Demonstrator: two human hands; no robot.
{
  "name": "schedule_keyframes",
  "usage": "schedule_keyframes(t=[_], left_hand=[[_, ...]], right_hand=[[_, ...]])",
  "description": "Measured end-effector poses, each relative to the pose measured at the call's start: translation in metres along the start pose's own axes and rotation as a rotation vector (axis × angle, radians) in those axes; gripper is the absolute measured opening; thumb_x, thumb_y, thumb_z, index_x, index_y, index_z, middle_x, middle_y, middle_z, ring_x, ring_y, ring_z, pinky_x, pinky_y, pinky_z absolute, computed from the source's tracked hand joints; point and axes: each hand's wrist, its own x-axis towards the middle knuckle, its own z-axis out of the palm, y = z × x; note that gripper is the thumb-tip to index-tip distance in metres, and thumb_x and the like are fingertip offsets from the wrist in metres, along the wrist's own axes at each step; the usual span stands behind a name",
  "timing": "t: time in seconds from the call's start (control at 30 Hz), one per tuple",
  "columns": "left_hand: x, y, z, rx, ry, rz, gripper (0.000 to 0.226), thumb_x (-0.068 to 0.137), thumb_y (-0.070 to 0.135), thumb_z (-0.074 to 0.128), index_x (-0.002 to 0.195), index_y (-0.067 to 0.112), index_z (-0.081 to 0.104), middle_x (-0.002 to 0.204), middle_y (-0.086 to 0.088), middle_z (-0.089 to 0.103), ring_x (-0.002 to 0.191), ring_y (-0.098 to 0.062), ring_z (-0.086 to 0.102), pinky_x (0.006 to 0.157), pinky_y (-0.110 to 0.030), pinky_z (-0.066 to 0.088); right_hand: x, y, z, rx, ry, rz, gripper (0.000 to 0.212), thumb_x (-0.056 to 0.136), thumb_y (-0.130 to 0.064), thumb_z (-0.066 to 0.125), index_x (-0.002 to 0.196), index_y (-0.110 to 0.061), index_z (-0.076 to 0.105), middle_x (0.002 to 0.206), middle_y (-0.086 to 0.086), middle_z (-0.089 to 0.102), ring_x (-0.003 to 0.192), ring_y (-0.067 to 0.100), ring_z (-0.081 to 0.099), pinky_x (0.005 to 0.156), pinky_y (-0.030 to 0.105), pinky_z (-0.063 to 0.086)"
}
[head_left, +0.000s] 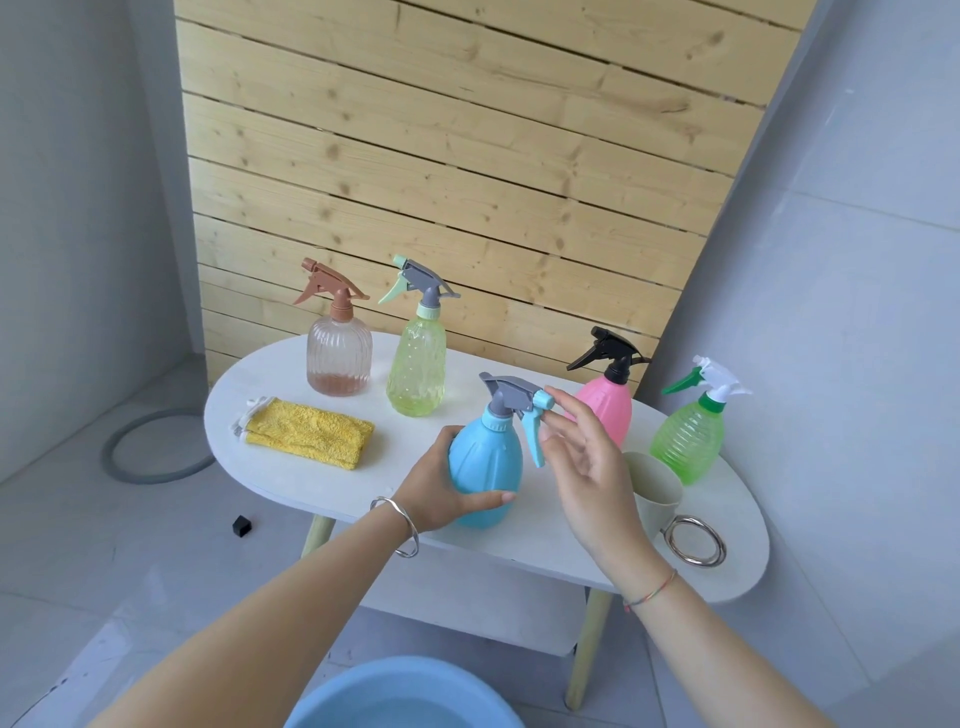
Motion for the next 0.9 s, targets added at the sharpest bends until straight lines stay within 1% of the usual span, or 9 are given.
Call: schedule_keyframes(t=[0.1, 0.23, 0.3, 0.37, 0.4, 0.53, 0.7, 0.83, 0.9], left_hand=[[0.000, 0.001, 0.001, 0.023, -0.006, 0.001, 0.082, 0.063, 0.043, 0.088, 0.125, 0.028, 0.036, 0.115, 0.006, 0.058, 0.103, -0.014, 0.059, 0.085, -0.024, 0.049], [-0.002, 0.002, 0.009, 0.026, 0.056, -0.011, 0.096, 0.051, 0.063, 0.083, 0.127, 0.023, 0.039, 0.116, 0.005, 0.059, 0.103, -0.014, 0.059, 0.088, -0.029, 0.051], [-0.004, 0.002, 0.011, 0.020, 0.067, 0.006, 0.101, 0.047, 0.070, 0.076, 0.127, 0.022, 0.038, 0.116, 0.005, 0.057, 0.104, -0.012, 0.059, 0.088, -0.029, 0.052], [-0.004, 0.001, 0.009, 0.015, -0.008, 0.014, 0.095, 0.053, 0.063, 0.080, 0.126, 0.021, 0.035, 0.119, 0.005, 0.054, 0.107, -0.011, 0.058, 0.089, -0.028, 0.051], [-0.003, 0.003, 0.005, 0.003, -0.050, 0.003, 0.091, 0.056, 0.057, 0.084, 0.123, 0.020, 0.035, 0.119, 0.004, 0.053, 0.108, -0.010, 0.057, 0.089, -0.027, 0.051], [0.007, 0.004, -0.009, -0.070, -0.098, -0.043, 0.087, 0.043, 0.056, 0.085, 0.112, 0.024, 0.042, 0.116, 0.007, 0.056, 0.107, -0.008, 0.058, 0.086, -0.025, 0.052], [0.004, 0.003, 0.004, -0.084, -0.014, 0.010, 0.074, 0.061, 0.036, 0.091, 0.122, 0.034, 0.048, 0.113, 0.013, 0.061, 0.101, -0.003, 0.059, 0.080, -0.020, 0.052], [0.002, 0.006, 0.016, -0.062, 0.112, -0.014, 0.087, 0.048, 0.056, 0.087, 0.121, 0.027, 0.049, 0.110, 0.010, 0.060, 0.099, -0.008, 0.059, 0.081, -0.025, 0.051], [0.002, 0.007, 0.024, -0.043, 0.187, -0.026, 0.085, 0.050, 0.050, 0.090, 0.120, 0.024, 0.049, 0.111, 0.007, 0.058, 0.101, -0.011, 0.058, 0.081, -0.025, 0.049]], right_hand=[[0.007, 0.002, -0.012, 0.129, -0.006, 0.040, 0.025, 0.098, -0.016, 0.046, 0.117, -0.031, 0.055, 0.116, -0.009, 0.063, 0.101, -0.001, 0.064, 0.086, 0.015, 0.049], [0.017, 0.015, -0.012, -0.003, -0.065, 0.077, 0.053, 0.081, -0.014, 0.074, 0.126, -0.026, 0.051, 0.122, -0.015, 0.060, 0.111, -0.006, 0.057, 0.096, 0.014, 0.043], [0.024, 0.023, -0.004, -0.059, -0.080, 0.121, 0.045, 0.077, -0.013, 0.077, 0.116, -0.025, 0.059, 0.114, -0.013, 0.067, 0.108, 0.000, 0.061, 0.097, 0.024, 0.047], [0.033, 0.029, -0.001, -0.140, -0.039, 0.128, 0.035, 0.075, -0.018, 0.079, 0.107, -0.023, 0.065, 0.106, -0.003, 0.071, 0.105, 0.015, 0.064, 0.095, 0.037, 0.051], [0.039, 0.028, -0.001, -0.169, -0.042, 0.126, 0.035, 0.074, -0.020, 0.080, 0.106, -0.023, 0.066, 0.103, -0.003, 0.071, 0.102, 0.017, 0.065, 0.093, 0.038, 0.051], [0.057, 0.023, 0.001, -0.213, -0.127, 0.123, 0.030, 0.075, -0.015, 0.079, 0.102, -0.022, 0.067, 0.096, -0.002, 0.071, 0.092, 0.017, 0.066, 0.085, 0.031, 0.050], [0.053, 0.030, 0.004, -0.223, -0.040, 0.072, 0.028, 0.078, -0.017, 0.076, 0.104, -0.016, 0.066, 0.094, -0.003, 0.070, 0.089, 0.012, 0.065, 0.081, 0.024, 0.049], [0.051, 0.031, 0.009, -0.238, 0.036, 0.073, 0.020, 0.078, -0.020, 0.077, 0.092, -0.009, 0.067, 0.074, -0.002, 0.059, 0.068, 0.008, 0.052, 0.064, 0.022, 0.042], [0.051, 0.030, 0.011, -0.235, 0.059, 0.084, 0.016, 0.078, -0.019, 0.077, 0.087, -0.011, 0.066, 0.068, -0.006, 0.056, 0.060, 0.003, 0.048, 0.057, 0.014, 0.039]])
